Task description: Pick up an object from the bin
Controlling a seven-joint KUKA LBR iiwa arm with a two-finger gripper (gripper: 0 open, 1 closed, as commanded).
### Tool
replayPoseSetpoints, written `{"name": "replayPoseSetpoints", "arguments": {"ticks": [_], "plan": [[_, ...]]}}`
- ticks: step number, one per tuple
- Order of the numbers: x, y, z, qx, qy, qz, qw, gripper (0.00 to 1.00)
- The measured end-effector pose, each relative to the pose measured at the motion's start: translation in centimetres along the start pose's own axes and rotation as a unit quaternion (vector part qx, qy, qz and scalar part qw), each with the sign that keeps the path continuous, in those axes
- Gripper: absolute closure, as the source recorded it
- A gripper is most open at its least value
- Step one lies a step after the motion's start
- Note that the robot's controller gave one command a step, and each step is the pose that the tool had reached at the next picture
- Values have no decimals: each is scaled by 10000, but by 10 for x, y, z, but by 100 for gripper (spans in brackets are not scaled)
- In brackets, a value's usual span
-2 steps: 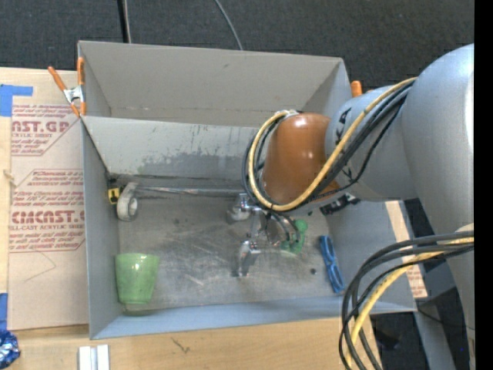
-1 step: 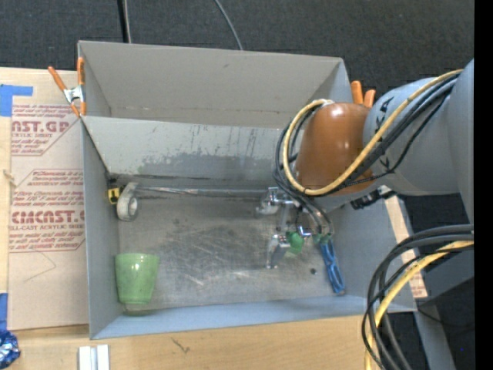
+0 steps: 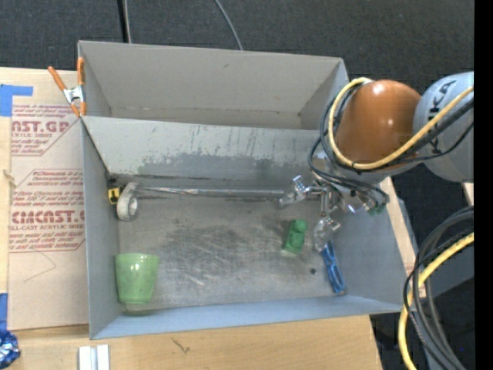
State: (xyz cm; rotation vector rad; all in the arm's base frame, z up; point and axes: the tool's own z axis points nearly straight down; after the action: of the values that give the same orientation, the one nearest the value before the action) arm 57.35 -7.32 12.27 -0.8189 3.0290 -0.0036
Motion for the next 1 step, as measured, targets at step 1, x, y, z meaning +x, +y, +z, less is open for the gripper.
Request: {"name": "replayPoseSetpoints", "arguments": {"ticks": [1], "plan": [[-17,-9,49,0,-35,-2943,9557,0]]}}
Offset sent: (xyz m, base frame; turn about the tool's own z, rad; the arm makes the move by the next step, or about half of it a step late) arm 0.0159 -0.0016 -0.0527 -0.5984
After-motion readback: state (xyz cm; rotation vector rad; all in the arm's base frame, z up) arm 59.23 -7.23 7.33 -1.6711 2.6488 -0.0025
